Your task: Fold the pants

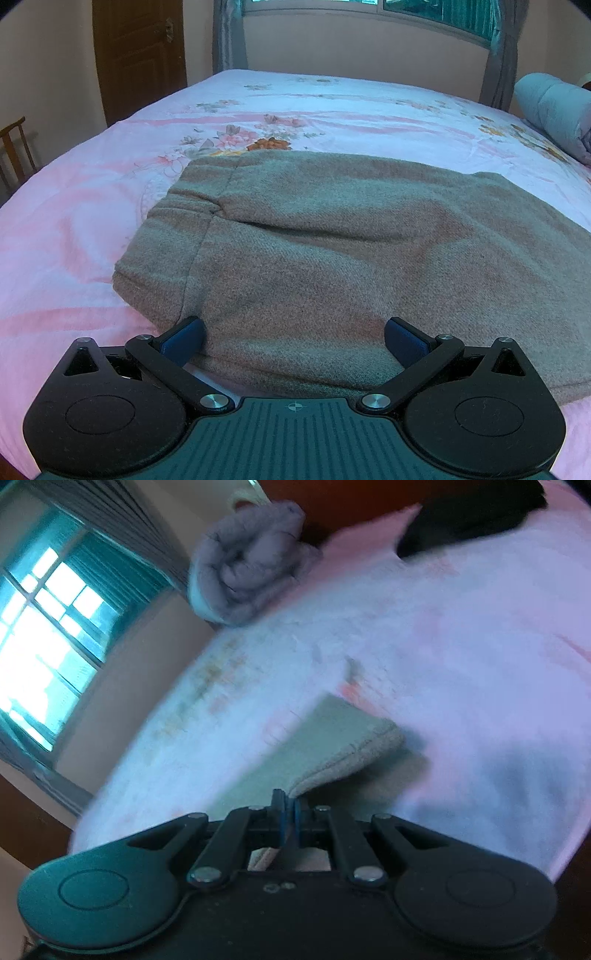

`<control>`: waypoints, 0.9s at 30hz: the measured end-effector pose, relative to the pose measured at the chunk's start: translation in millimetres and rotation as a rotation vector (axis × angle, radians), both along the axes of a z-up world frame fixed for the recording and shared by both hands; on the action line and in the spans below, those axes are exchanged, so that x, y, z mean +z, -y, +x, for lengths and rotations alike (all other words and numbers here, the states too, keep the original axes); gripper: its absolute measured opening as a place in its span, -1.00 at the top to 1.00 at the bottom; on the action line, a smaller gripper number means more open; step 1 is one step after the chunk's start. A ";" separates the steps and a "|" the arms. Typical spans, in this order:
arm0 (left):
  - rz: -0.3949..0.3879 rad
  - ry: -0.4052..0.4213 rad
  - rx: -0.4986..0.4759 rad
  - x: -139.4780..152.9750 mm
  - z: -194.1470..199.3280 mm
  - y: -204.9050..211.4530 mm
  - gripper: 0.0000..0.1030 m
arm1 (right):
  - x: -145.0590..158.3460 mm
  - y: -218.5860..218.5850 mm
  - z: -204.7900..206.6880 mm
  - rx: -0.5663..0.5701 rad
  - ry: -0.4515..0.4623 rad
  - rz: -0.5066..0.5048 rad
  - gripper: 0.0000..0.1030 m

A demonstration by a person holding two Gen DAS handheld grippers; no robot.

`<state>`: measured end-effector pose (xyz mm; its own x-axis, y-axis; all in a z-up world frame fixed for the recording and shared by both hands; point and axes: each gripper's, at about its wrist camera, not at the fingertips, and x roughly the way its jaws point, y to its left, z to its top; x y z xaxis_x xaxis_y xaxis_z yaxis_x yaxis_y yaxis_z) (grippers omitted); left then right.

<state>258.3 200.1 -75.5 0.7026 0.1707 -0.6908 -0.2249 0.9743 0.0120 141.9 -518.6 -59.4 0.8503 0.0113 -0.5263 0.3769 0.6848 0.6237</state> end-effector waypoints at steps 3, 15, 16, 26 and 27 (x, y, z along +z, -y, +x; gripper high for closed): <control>-0.008 -0.024 -0.020 3.0 2.1 -2.6 -1.00 | -23.5 7.6 5.4 0.011 -0.033 0.036 1.00; -0.025 -0.056 -0.057 6.3 3.9 -7.1 -1.00 | -27.4 30.4 -15.0 -0.087 0.072 0.170 0.70; -0.025 -0.054 -0.058 6.0 3.6 -6.8 -1.00 | -25.5 34.0 -25.1 -0.120 0.100 0.172 0.68; -0.025 -0.058 -0.051 5.2 4.9 -7.9 -1.00 | -67.1 60.1 -19.1 -0.228 0.140 0.508 0.39; -0.025 -0.058 -0.051 5.2 4.9 -7.9 -1.00 | -69.2 59.4 -13.3 -0.222 0.140 0.520 0.47</control>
